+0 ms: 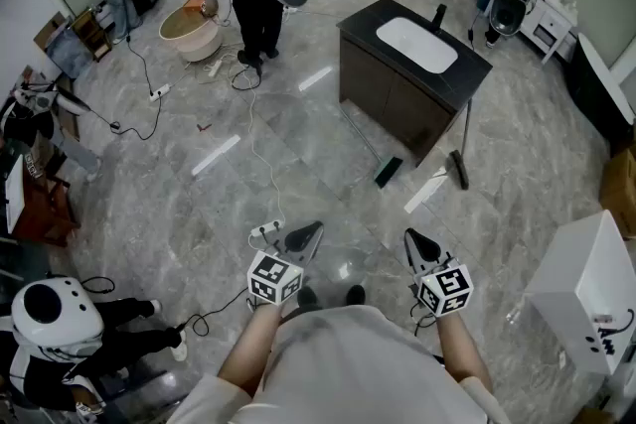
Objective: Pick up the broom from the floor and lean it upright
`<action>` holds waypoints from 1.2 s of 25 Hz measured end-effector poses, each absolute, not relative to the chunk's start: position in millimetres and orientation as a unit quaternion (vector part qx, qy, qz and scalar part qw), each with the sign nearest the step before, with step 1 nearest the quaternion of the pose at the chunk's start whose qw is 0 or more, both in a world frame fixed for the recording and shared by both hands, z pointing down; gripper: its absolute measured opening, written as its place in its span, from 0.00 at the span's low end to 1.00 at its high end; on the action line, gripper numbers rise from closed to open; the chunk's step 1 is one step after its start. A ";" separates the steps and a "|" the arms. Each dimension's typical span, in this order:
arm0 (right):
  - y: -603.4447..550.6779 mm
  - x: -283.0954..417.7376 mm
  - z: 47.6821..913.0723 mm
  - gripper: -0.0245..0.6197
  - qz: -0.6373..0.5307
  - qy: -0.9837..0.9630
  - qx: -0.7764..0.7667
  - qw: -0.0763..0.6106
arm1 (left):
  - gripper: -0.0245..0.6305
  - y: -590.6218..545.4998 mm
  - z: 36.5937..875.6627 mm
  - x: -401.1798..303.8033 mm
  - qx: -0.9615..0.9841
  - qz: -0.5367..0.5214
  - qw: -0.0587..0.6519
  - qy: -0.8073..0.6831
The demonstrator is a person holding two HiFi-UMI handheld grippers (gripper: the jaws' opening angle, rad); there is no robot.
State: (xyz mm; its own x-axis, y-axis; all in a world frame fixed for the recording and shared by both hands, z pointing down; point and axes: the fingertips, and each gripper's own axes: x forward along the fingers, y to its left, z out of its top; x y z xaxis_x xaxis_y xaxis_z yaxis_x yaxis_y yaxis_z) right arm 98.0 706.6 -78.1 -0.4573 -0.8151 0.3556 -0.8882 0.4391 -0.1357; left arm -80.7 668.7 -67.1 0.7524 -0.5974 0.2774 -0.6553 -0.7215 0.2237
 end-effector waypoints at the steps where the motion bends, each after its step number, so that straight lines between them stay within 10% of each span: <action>1: 705.6 99.1 -77.3 0.03 0.152 -0.840 0.507 0.119 | 0.05 668.1 -66.0 -79.1 0.923 0.094 0.154 -0.339; 30: 686.1 148.3 -51.1 0.03 0.178 -0.853 0.480 0.105 | 0.05 661.5 -35.5 -23.6 0.910 0.098 0.177 -0.361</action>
